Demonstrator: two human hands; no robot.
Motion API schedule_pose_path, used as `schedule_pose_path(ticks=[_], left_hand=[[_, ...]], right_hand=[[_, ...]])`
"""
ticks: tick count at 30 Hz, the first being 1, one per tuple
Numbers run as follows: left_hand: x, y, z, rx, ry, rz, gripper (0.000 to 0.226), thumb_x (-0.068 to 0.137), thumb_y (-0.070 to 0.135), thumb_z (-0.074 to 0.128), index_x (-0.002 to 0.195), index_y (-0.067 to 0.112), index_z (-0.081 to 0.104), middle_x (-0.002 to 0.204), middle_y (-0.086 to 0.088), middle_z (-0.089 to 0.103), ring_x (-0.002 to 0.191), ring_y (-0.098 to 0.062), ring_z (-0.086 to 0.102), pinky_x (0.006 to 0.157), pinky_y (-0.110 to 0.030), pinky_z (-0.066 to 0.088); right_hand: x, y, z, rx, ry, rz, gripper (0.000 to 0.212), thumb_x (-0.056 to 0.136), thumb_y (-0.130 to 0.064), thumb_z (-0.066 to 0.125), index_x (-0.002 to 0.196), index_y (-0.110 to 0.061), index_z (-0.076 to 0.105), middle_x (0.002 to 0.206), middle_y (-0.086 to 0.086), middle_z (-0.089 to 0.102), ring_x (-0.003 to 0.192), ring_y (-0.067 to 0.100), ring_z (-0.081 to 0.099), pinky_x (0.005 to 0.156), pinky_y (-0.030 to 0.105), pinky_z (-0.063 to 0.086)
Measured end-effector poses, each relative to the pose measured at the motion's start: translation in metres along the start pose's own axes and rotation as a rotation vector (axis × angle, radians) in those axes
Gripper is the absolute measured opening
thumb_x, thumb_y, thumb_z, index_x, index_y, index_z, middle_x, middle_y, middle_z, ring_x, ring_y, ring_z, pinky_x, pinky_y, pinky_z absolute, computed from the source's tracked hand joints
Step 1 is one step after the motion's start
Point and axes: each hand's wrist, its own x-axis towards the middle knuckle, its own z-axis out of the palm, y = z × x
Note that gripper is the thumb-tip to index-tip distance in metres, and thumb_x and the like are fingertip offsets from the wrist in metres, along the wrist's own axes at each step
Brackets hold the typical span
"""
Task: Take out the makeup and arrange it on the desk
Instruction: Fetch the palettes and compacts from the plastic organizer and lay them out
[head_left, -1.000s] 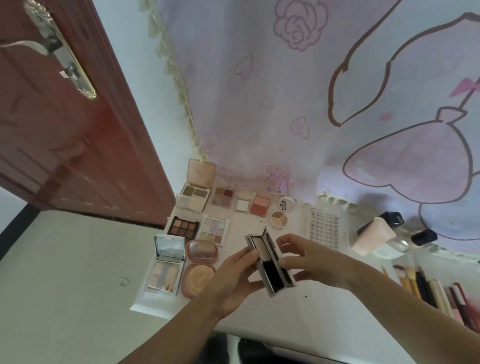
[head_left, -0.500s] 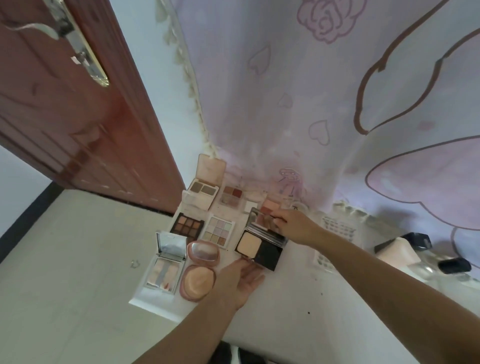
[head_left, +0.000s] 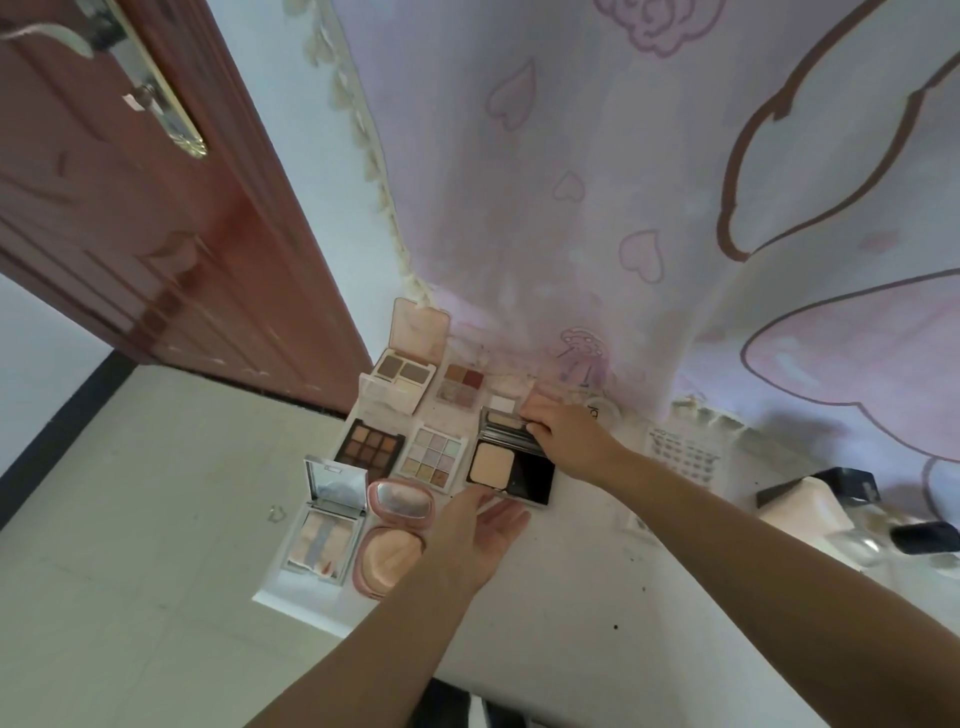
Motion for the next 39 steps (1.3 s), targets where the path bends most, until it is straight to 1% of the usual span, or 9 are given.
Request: schedule_pose_path(ticks=[4, 9, 12, 15, 20, 23, 26, 31, 39], left_hand=[[-0.002, -0.005, -0.003, 0.067, 0.013, -0.012, 0.011, 0.097, 0.002, 0.041, 0.09, -0.003, 0.049, 0.113, -0.028, 0.05, 0.106, -0.04, 0.051, 0.09, -0.048, 0.044], [-0.01, -0.048, 0.024, 0.445, -0.071, -0.019, 0.015, 0.096, 0.004, 0.047, 0.106, -0.003, 0.055, 0.098, -0.019, 0.058, 0.09, -0.027, 0.058, 0.087, -0.04, 0.048], [0.003, -0.087, 0.058, 0.958, -0.159, 0.222, 0.03, 0.096, 0.004, 0.042, 0.125, 0.003, 0.051, 0.113, -0.01, 0.053, 0.096, -0.022, 0.056, 0.084, -0.028, 0.045], [0.02, -0.112, 0.087, 1.456, -0.238, 0.535, 0.045, 0.093, 0.004, 0.039, 0.138, 0.008, 0.039, 0.137, -0.009, 0.036, 0.124, -0.025, 0.043, 0.104, -0.03, 0.037], [0.038, -0.123, 0.109, 1.665, -0.118, 0.513, 0.055, 0.088, 0.022, 0.048, 0.14, 0.014, 0.035, 0.139, -0.016, 0.034, 0.128, -0.034, 0.032, 0.108, -0.041, 0.03], [0.032, -0.121, 0.103, 1.646, -0.085, 0.496, 0.076, 0.082, 0.047, 0.057, 0.145, 0.025, 0.022, 0.14, -0.011, 0.035, 0.13, -0.033, 0.031, 0.108, -0.043, 0.029], [0.006, -0.117, 0.096, 1.393, -0.213, 0.339, 0.104, 0.059, 0.072, 0.065, 0.145, 0.036, 0.019, 0.139, -0.002, 0.039, 0.126, -0.023, 0.042, 0.103, -0.041, 0.042], [-0.034, -0.109, 0.073, 1.09, -0.497, 0.258, 0.057, 0.086, 0.036, 0.064, 0.126, 0.041, 0.023, 0.113, 0.016, 0.056, 0.098, 0.003, 0.057, 0.059, -0.008, 0.049], [-0.069, -0.084, 0.005, 1.098, -0.548, 0.118, 0.085, 0.073, 0.047, 0.069, 0.143, 0.043, 0.023, 0.126, 0.007, 0.051, 0.11, -0.011, 0.053, 0.09, -0.033, 0.045]], right_hand=[[-0.015, 0.007, -0.012, 0.095, 0.113, 0.014, 0.028, 0.098, -0.018, 0.044, 0.121, -0.012, 0.06, 0.119, 0.007, 0.063, 0.11, 0.026, 0.057, 0.088, 0.025, 0.037], [-0.076, 0.07, -0.039, 0.177, 0.169, 0.403, 0.034, 0.101, -0.02, 0.035, 0.13, -0.018, 0.052, 0.125, 0.005, 0.06, 0.104, 0.023, 0.06, 0.084, 0.026, 0.044], [-0.119, 0.099, -0.025, 0.203, 0.091, 0.592, 0.031, 0.1, -0.011, 0.032, 0.124, -0.008, 0.051, 0.126, 0.011, 0.053, 0.111, 0.024, 0.054, 0.088, 0.028, 0.047], [-0.137, 0.109, 0.002, 0.291, 0.131, 0.649, 0.031, 0.099, -0.009, 0.032, 0.128, -0.005, 0.042, 0.127, 0.013, 0.043, 0.107, 0.024, 0.049, 0.093, 0.025, 0.043], [-0.139, 0.102, 0.007, 0.746, 0.347, 0.714, 0.037, 0.099, -0.009, 0.034, 0.136, -0.012, 0.035, 0.117, -0.003, 0.052, 0.101, 0.015, 0.051, 0.088, 0.022, 0.046], [-0.147, 0.103, -0.001, 0.904, 0.388, 0.751, 0.048, 0.097, -0.012, 0.035, 0.143, -0.021, 0.027, 0.122, 0.0, 0.051, 0.102, 0.019, 0.052, 0.087, 0.033, 0.049], [-0.162, 0.092, -0.013, 0.996, 0.393, 0.618, 0.026, 0.1, -0.019, 0.034, 0.114, -0.022, 0.055, 0.109, 0.007, 0.065, 0.097, 0.026, 0.064, 0.088, 0.046, 0.054], [-0.188, 0.075, -0.021, 1.252, 0.184, 0.358, 0.027, 0.098, -0.028, 0.047, 0.123, -0.026, 0.057, 0.109, -0.001, 0.07, 0.1, 0.017, 0.068, 0.082, 0.036, 0.056], [-0.206, 0.034, 0.024, 1.437, -0.065, 0.329, 0.063, 0.076, -0.044, 0.068, 0.133, -0.035, 0.045, 0.123, 0.007, 0.063, 0.11, 0.029, 0.063, 0.094, 0.052, 0.05]])
